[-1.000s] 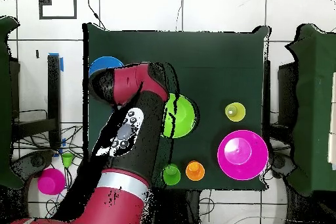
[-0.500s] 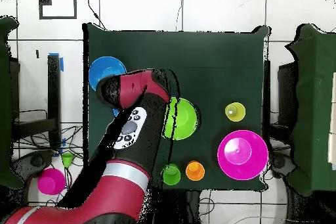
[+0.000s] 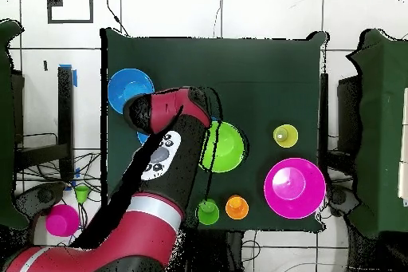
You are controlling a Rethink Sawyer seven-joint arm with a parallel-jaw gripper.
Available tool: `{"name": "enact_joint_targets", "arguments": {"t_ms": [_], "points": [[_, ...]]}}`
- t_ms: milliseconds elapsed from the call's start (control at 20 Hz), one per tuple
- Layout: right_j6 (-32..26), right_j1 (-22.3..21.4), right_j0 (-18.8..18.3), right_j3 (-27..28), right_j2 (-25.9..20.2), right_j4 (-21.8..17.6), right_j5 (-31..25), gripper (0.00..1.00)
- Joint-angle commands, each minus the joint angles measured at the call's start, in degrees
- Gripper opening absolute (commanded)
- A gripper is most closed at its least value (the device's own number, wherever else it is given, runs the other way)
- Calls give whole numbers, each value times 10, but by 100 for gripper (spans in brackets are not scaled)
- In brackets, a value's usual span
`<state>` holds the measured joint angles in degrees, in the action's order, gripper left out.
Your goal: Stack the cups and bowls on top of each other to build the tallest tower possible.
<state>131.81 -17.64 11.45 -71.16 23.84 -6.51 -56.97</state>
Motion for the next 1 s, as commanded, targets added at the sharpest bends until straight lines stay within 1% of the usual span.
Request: {"name": "enact_joint_targets", "arguments": {"t_ms": [50, 250, 450, 700, 1000], "points": [[119, 26, 2, -24, -33, 20, 43, 0], [109, 19, 1, -26, -38, 25, 42, 0], [77, 10, -14, -27, -60, 35, 50, 0], [51, 5, -23, -16, -71, 41, 32, 0], [29, -3, -21, 22, -66, 40, -7, 0]]}}
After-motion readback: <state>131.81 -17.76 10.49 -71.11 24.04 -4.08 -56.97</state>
